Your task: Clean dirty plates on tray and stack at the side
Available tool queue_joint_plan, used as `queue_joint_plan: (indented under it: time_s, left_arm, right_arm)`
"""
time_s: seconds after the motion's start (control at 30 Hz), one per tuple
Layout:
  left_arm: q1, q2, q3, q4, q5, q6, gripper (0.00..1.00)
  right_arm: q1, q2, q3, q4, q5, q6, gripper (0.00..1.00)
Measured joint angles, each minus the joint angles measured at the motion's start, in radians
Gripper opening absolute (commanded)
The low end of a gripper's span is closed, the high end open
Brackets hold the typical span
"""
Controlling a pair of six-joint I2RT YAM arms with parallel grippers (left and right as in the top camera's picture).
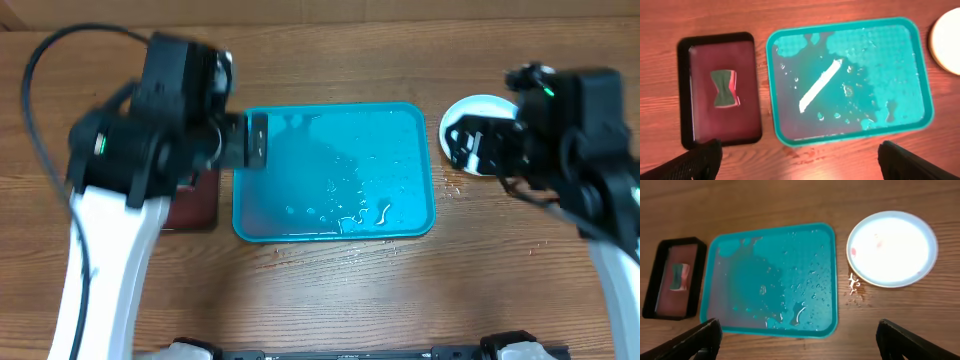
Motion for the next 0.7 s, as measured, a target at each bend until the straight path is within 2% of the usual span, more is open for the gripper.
queue_joint_plan:
  time_s: [0.1,0.27,0.53,0.7]
  left_arm:
    - [-0.067,-0.096,-0.113,0.025,-0.067,-0.049,1.0]
    - [-0.129,-0.231,-0.402,0.179,-0.153,-0.132,1.0]
    - [-0.133,-0.467,-0.83,0.455,-0.202,-0.208,1.0]
    - [-0.133,-0.588,-1.027,0.593,-0.253,-0.263,1.0]
  right_arm:
    - [0.0,-0.051,-0.003,-0.022,0.008,-0.001,1.0]
    - [0.0,-0.119,-0.116,0.012,0.027,0.023,1.0]
    - [0.003,-0.351,-0.588,0.371,0.063,0.095,1.0]
    - [0.005,-0.473,-0.843,0.544,0.063,0.119,1.0]
